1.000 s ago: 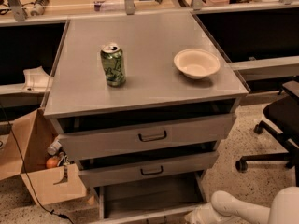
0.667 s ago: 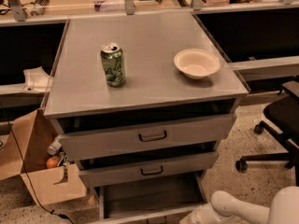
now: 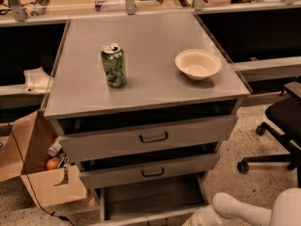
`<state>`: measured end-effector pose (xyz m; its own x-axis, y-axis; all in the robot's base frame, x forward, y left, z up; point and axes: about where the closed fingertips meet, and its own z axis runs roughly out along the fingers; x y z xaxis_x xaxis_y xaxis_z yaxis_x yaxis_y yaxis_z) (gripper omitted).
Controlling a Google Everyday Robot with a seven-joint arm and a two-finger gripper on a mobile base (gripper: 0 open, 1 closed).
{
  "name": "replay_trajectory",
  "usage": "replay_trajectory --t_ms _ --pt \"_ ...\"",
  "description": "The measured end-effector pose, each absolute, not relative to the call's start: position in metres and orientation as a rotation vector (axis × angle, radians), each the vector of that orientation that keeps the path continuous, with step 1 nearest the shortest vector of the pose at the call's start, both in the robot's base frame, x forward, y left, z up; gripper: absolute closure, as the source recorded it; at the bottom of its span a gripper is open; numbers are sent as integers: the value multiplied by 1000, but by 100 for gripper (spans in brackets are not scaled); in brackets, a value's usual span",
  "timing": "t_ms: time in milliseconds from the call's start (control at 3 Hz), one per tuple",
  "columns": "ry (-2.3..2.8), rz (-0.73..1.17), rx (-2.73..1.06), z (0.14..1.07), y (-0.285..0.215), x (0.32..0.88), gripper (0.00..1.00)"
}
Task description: Close bottom drawer
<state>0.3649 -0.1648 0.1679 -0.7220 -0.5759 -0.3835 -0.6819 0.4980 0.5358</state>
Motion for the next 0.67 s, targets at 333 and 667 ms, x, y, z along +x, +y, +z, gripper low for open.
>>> replay_trajectory --t_ms 333,667 --pt "2569 988 -1042 167 -164 372 100" --pt "2543 947 -1025 168 -159 385 100"
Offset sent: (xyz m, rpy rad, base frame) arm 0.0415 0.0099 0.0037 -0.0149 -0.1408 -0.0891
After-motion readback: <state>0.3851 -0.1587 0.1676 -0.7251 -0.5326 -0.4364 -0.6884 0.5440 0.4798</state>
